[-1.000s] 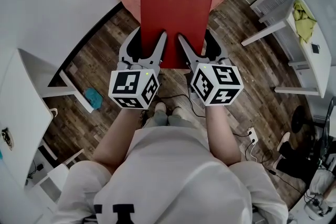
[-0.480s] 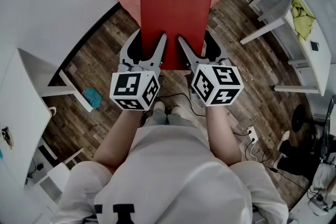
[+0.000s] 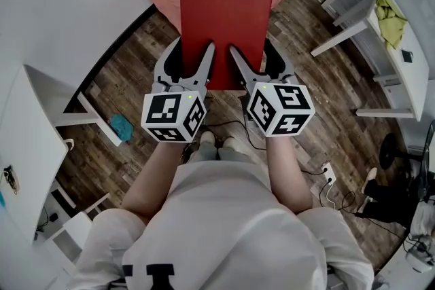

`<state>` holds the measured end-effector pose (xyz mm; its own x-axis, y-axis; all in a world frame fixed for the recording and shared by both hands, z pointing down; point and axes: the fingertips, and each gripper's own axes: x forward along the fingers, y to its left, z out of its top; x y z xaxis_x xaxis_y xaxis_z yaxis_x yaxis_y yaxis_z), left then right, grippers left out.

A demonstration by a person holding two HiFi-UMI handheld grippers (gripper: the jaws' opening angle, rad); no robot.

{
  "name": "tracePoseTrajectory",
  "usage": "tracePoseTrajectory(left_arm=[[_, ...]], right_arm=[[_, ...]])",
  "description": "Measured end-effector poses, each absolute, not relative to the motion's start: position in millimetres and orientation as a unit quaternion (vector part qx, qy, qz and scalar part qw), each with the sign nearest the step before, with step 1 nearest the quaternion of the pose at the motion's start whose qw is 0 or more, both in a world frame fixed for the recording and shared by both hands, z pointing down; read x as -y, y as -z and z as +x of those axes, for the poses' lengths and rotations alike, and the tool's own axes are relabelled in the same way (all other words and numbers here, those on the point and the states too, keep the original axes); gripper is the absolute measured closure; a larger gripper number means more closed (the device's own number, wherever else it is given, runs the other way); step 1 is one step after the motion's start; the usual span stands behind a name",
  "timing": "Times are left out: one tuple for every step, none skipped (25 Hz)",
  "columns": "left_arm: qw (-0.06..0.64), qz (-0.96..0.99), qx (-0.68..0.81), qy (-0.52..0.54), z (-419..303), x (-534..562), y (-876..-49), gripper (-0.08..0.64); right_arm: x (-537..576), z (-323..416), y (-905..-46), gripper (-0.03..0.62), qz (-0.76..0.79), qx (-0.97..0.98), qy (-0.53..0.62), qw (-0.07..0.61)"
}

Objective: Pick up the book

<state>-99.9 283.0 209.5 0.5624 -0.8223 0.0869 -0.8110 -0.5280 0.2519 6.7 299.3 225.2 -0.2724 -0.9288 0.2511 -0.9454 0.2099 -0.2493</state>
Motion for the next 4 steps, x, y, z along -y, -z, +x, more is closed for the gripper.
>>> tracePoseTrajectory(left_arm=[[0.133, 0.874, 0.467, 0.021, -100.3, -283.2, -209.4, 0.325], [0.134, 0.874, 0.468, 0.022, -100.6, -283.3, -209.4, 0.325], [0.134, 0.873, 0.468, 0.022, -100.8, -283.5, -209.3, 0.325], [0.134, 0.873, 0.467, 0.022, -101.0, -283.6, -209.2, 0.325]], right_arm=[[-299.4, 6.3, -225.1, 0.25, 0.603, 0.778, -0.178, 0.024], [-299.5, 6.0, -225.0, 0.25, 0.602, 0.778, -0.179, 0.024], [-299.6, 5.8, -224.9, 0.25, 0.602, 0.778, -0.179, 0.024], [-299.6, 5.6, -224.7, 0.25, 0.603, 0.778, -0.178, 0.024]])
